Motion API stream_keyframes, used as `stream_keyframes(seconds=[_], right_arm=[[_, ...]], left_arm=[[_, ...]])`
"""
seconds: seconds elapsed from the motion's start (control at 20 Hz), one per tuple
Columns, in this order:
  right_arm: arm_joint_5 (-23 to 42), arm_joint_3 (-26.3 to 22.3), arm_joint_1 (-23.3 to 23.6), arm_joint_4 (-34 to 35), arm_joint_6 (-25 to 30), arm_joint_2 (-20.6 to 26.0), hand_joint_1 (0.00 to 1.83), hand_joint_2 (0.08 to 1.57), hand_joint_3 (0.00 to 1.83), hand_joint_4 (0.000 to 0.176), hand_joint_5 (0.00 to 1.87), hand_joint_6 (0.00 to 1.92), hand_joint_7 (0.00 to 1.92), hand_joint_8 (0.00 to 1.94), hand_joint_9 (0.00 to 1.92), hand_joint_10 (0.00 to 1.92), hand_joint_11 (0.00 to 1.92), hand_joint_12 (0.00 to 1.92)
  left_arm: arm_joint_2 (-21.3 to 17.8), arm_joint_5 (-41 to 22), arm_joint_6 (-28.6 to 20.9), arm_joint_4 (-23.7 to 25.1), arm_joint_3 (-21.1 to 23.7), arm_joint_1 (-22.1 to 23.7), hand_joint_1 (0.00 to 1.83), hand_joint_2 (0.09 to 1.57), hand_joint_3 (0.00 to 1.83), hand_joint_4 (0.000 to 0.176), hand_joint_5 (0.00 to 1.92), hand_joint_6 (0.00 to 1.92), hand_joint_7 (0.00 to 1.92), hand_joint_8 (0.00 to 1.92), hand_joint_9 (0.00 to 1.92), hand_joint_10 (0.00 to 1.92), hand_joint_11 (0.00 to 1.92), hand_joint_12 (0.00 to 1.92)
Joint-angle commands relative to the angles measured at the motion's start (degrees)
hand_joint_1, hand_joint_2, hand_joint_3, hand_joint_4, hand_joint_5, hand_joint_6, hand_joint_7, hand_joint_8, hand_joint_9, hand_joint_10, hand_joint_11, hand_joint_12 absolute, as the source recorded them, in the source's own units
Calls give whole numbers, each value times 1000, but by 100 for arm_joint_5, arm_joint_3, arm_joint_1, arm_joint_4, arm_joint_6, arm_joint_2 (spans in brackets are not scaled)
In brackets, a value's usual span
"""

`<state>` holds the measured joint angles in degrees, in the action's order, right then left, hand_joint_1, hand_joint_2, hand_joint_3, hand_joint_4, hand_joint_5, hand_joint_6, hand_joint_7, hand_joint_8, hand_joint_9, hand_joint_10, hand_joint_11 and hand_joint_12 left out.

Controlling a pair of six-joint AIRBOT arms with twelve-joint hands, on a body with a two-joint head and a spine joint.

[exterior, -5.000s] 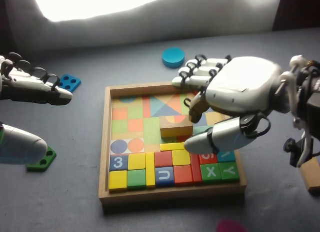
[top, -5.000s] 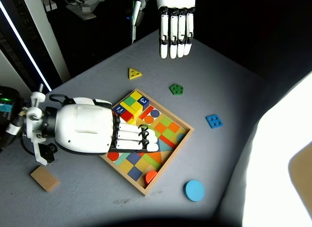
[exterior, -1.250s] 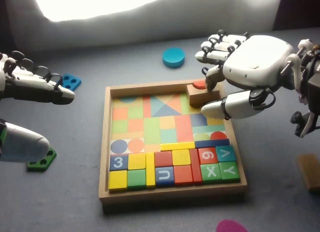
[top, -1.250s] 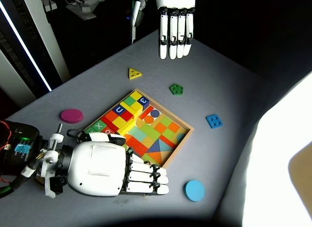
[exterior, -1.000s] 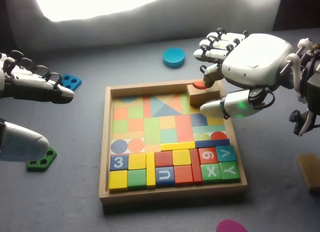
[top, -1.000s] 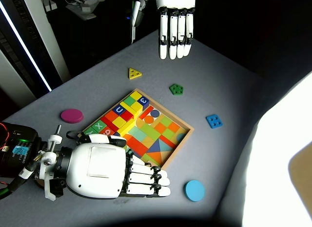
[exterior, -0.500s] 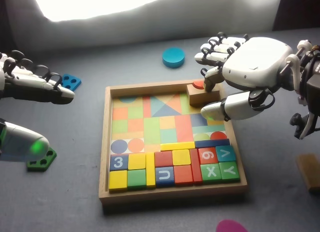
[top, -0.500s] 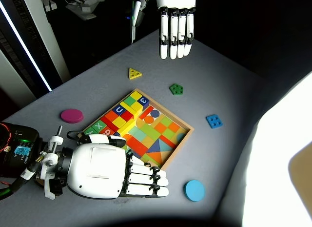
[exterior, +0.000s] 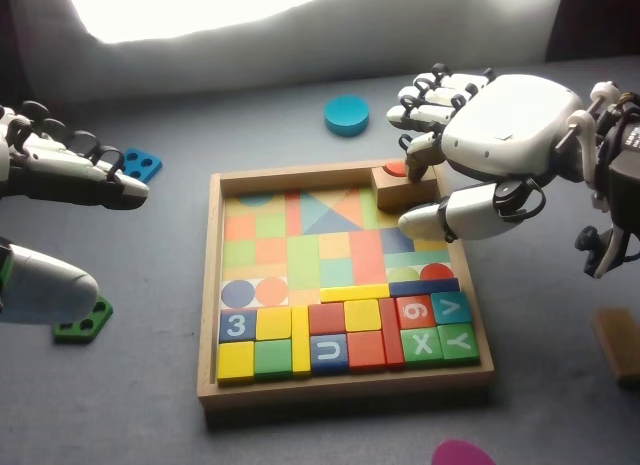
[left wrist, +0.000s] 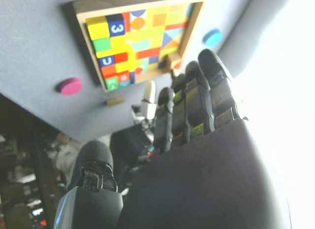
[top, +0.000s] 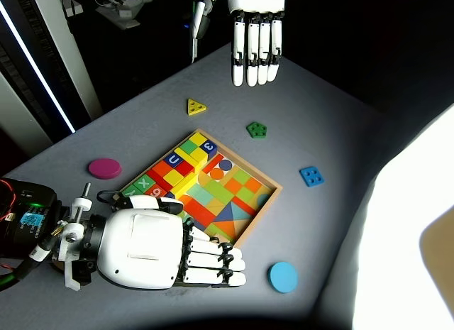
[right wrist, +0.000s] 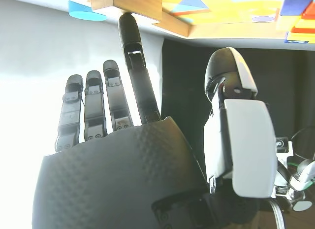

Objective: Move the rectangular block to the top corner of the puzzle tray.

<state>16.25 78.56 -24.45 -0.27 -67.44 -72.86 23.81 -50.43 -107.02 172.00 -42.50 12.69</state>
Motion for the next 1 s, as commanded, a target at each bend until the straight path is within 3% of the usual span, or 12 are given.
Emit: stream_keyframes(seconds=[0.0,0.15,0.3,0.75,0.95], right_arm=[[594,12,80,13,-4,19,0,1156,5,0,564,455,96,7,0,0,0,0],[562,8,214,13,172,43,0,1150,2,0,569,454,103,9,0,0,0,0],[528,-57,305,14,258,137,0,1158,5,0,556,445,97,5,0,0,0,0],[334,-242,157,12,200,153,0,1168,9,0,524,423,90,1,0,0,0,0],[341,-238,120,12,131,135,0,1177,9,0,422,371,292,78,87,37,0,0]], left_arm=[[6,472,-18,57,-22,74,18,1266,0,40,129,1,159,0,155,0,0,560],[5,472,-18,57,-22,71,1,1263,0,38,137,1,160,0,172,2,0,614],[5,472,-18,57,-22,70,1,1269,1,39,118,1,145,0,142,1,0,543],[5,472,-18,57,-22,70,20,1268,0,38,150,5,172,5,172,6,0,619],[6,472,-18,57,-22,71,0,1277,2,30,185,4,227,5,232,10,0,721]])
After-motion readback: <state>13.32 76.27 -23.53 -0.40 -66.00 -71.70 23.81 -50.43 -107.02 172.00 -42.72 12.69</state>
